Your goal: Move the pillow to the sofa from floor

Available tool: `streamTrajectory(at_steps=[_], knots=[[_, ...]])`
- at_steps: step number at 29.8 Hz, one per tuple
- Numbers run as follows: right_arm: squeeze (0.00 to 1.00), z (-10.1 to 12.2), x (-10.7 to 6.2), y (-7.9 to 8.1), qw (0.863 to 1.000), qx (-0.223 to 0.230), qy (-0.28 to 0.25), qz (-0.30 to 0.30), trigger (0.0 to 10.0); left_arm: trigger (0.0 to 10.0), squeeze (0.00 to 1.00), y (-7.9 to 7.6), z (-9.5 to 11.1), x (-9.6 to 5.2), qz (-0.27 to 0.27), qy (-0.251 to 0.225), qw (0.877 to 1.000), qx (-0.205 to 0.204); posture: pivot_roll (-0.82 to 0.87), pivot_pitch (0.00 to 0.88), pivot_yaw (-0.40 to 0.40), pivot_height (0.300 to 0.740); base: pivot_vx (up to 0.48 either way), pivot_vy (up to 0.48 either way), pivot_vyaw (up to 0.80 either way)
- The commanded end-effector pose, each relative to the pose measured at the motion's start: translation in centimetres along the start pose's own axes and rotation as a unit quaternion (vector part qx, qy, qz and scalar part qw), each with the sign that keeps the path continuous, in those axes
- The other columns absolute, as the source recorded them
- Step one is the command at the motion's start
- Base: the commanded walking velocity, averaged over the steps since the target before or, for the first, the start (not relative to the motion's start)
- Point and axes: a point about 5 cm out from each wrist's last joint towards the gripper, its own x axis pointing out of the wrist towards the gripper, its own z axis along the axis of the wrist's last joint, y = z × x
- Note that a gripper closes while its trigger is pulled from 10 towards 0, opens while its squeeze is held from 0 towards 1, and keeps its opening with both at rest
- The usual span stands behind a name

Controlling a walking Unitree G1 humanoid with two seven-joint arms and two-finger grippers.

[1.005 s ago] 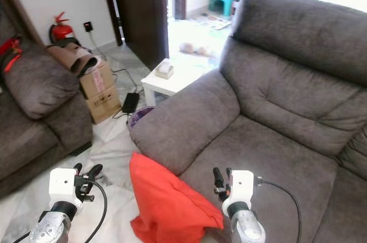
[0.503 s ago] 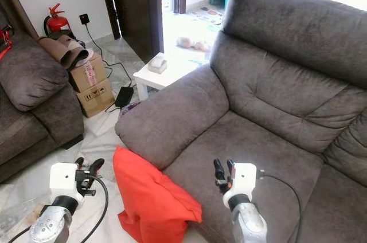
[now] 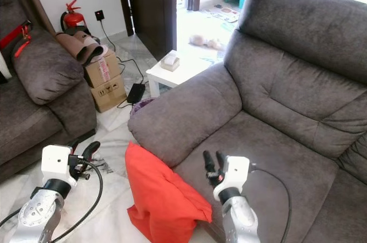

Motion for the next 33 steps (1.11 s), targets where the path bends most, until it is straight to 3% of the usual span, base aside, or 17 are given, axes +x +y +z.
streamTrajectory(at_steps=[1,6,12,26,33], knots=[[0.0,0.1,0.0,0.0,1.0,0.011,-0.006,-0.021,10.0,10.0,0.0,0.2,-0.3,-0.3,0.016,0.009,1.0,-0.008,0.05,0.103,0.043,0.74,0.0,0.0,0.0],[0.0,-1.1,-0.4,0.0,0.998,0.019,0.026,-0.046,10.0,10.0,0.0,0.4,-0.7,-0.2,0.04,0.018,0.999,-0.015,0.04,0.093,0.046,0.731,0.0,0.0,0.0],[0.0,-0.9,-0.9,-0.3,0.998,0.021,0.002,-0.052,10.0,10.0,0.0,0.2,-0.7,0.0,0.029,0.024,0.999,-0.011,0.03,0.085,0.047,0.711,0.0,0.0,0.0],[0.0,-1.0,-0.7,-0.3,0.999,0.008,0.021,-0.049,10.0,10.0,0.0,-0.1,-1.1,-0.1,0.023,0.033,0.999,-0.012,0.03,0.065,0.037,0.711,0.0,0.0,0.0],[0.0,-0.9,-0.7,-0.3,0.999,0.013,0.015,-0.048,10.0,10.0,0.0,-0.2,-1.2,-0.2,0.021,0.036,0.999,-0.014,0.04,0.097,0.031,0.696,0.0,0.0,0.0]])
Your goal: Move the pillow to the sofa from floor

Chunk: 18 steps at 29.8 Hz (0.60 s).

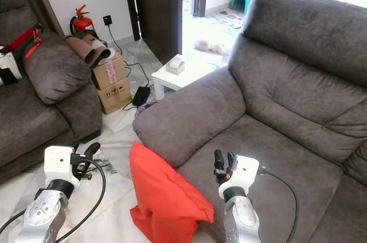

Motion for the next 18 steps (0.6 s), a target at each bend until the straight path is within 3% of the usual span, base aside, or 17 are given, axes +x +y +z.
streamTrajectory(at_steps=[1,11,18], knots=[[0.0,0.17,0.08,0.24,1.0,0.0,-0.003,0.004,10.0,10.0,0.0,-0.12,-0.5,-0.17,-0.002,0.015,1.0,-0.004,0.04,0.105,0.032,0.696,0.0,0.0,0.0],[0.0,-0.23,0.06,0.36,1.0,-0.003,0.014,0.002,10.0,10.0,0.0,-0.01,-0.64,-0.41,0.0,0.019,1.0,-0.005,0.04,0.129,0.036,0.686,0.0,0.0,0.0],[0.0,0.15,0.06,0.36,1.0,0.002,-0.002,0.002,10.0,10.0,0.0,0.11,-0.83,-0.57,-0.001,0.024,1.0,0.0,0.04,0.14,0.038,0.681,0.0,0.0,0.0]])
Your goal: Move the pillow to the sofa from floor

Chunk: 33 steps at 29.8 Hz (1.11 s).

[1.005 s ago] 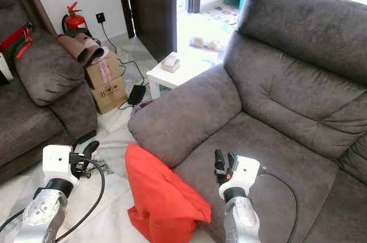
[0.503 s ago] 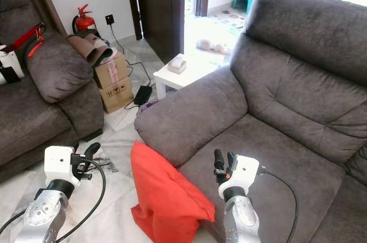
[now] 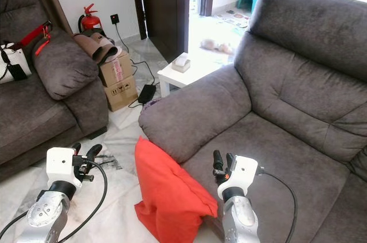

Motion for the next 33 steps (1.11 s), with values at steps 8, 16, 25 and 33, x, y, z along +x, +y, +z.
streamTrajectory(at_steps=[8,16,25,33], knots=[[0.0,0.06,0.23,0.37,1.0,0.001,0.007,0.002,10.0,10.0,0.0,0.58,-0.81,-0.85,0.0,0.022,1.0,0.01,0.04,0.138,0.037,0.667,0.0,0.0,0.0],[0.0,0.16,-0.03,0.12,1.0,0.009,-0.006,-0.008,10.0,10.0,0.0,0.46,-0.78,-0.84,-0.001,0.022,1.0,0.01,0.04,0.139,0.034,0.653,0.0,0.0,0.0],[0.0,0.28,0.02,0.05,1.0,0.004,-0.006,-0.004,10.0,10.0,0.0,0.36,-0.83,-0.93,0.001,0.024,1.0,0.007,0.04,0.142,0.031,0.653,0.0,0.0,0.0],[0.0,-0.11,0.15,0.09,1.0,0.001,0.017,-0.001,10.0,10.0,0.0,0.14,-0.94,-0.92,0.003,0.024,1.0,0.001,0.04,0.143,0.024,0.653,0.0,0.0,0.0]])
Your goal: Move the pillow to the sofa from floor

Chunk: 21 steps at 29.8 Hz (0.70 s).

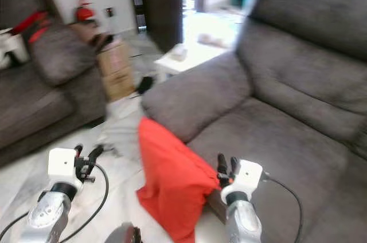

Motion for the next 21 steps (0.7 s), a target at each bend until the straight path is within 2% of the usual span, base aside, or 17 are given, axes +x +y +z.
streamTrajectory(at_steps=[1,3,5,21], knots=[[0.0,-0.77,-0.3,0.12,1.0,0.005,0.021,-0.001,10.0,10.0,0.0,0.03,0.43,0.35,-0.001,-0.006,1.0,0.002,0.04,0.143,0.024,0.653,0.0,0.0,0.0],[0.0,-0.73,-0.25,0.19,1.0,0.007,0.019,0.0,10.0,10.0,0.0,0.01,0.45,0.35,-0.001,-0.006,1.0,0.0,0.04,0.143,0.024,0.643,0.0,0.0,0.0],[0.0,-0.25,-0.23,0.3,1.0,0.009,-0.005,0.005,10.0,10.0,0.0,-0.03,0.42,0.33,0.0,-0.006,1.0,0.001,0.04,0.14,0.022,0.633,0.0,0.0,0.0],[0.0,-0.43,-0.04,0.71,1.0,0.011,0.006,0.021,10.0,10.0,0.0,-0.37,0.53,0.16,-0.006,-0.016,1.0,-0.014,0.04,0.112,0.02,0.633,0.0,0.0,0.0]])
